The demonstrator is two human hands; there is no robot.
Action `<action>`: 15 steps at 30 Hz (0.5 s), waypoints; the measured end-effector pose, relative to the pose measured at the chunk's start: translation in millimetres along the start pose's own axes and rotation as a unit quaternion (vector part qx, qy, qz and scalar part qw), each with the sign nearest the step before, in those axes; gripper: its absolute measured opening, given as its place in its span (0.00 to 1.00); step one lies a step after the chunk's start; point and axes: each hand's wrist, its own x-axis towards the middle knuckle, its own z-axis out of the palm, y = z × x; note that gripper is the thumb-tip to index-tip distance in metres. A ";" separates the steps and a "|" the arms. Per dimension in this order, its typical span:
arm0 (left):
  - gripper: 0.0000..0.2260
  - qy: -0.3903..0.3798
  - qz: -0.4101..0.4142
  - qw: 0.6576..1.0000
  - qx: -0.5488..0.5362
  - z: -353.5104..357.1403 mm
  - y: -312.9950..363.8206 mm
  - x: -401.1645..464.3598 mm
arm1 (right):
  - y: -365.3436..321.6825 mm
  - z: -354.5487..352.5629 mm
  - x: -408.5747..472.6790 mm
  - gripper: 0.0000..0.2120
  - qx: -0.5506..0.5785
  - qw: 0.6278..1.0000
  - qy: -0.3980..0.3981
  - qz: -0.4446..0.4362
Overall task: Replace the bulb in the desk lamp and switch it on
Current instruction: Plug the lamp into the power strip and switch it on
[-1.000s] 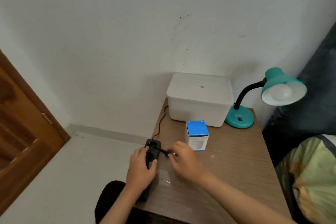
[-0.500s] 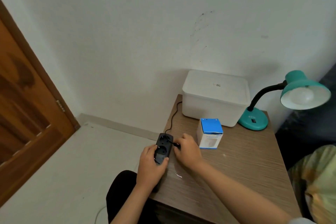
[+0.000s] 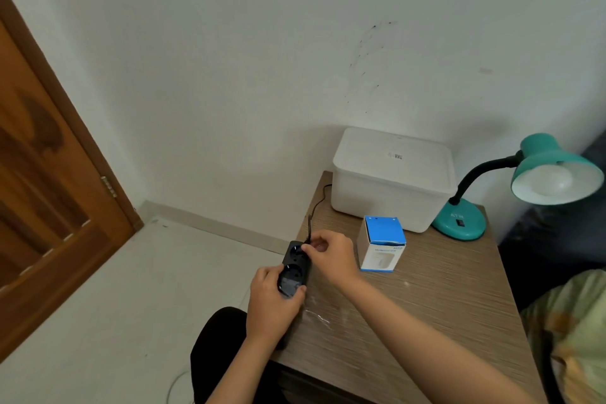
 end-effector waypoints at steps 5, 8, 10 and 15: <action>0.25 0.003 -0.004 1.000 -0.016 0.1 -1.6 1.7 | 2.4 7.6 -2.6 0.05 -0.016 1.000 -0.018 -0.009; 0.25 0.008 -0.004 1.000 -0.016 0.1 -2.3 1.8 | 5.0 10.4 -3.0 0.05 -0.027 0.999 -0.036 -0.007; 0.25 0.011 -0.002 1.000 -0.018 0.0 -2.4 1.7 | 6.1 11.7 -3.7 0.06 -0.035 0.999 -0.041 -0.006; 0.24 0.009 -0.001 1.000 -0.023 -0.4 -1.4 1.5 | 7.2 15.7 -2.0 0.06 -0.029 0.999 -0.014 -0.002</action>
